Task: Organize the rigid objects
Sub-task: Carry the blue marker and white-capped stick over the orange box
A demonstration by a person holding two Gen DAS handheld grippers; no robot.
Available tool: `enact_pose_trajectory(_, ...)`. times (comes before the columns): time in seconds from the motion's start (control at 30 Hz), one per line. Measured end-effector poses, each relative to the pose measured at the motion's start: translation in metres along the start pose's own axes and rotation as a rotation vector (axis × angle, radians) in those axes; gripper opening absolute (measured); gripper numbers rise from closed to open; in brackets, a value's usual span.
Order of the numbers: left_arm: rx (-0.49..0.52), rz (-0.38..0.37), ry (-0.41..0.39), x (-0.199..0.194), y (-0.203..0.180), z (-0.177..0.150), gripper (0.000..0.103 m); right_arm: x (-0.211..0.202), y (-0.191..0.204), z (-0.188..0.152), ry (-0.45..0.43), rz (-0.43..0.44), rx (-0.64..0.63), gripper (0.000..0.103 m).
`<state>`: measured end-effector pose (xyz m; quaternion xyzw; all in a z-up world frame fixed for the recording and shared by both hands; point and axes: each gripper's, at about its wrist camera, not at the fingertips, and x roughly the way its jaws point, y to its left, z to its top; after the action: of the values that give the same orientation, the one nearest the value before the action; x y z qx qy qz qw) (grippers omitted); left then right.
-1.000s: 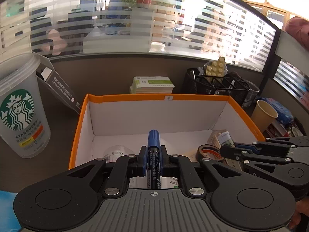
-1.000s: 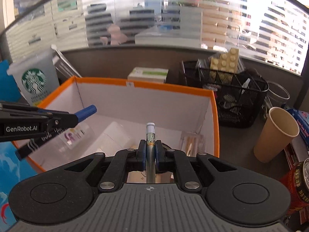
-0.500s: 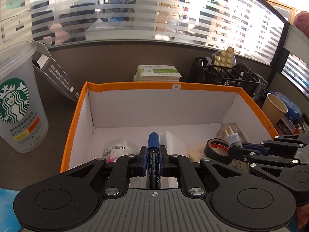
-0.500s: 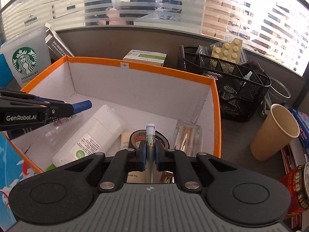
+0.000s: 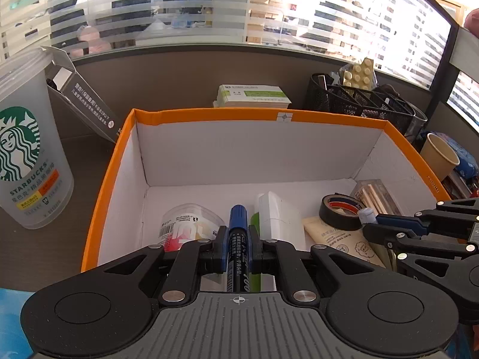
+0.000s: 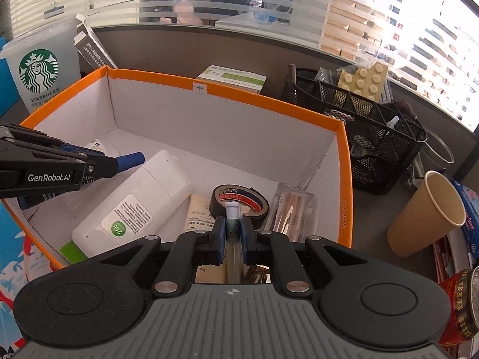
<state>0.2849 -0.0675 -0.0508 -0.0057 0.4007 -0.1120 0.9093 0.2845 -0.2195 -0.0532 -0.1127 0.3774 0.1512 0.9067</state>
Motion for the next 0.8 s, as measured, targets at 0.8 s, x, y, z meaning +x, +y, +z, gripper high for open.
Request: enact_pose_trajectory(0.8, 0.009, 0.007, 0.042, 0.01, -0.003, -0.012, 0.011, 0.005, 0.001, 0.001, 0.003, 0.008, -0.013, 0.014)
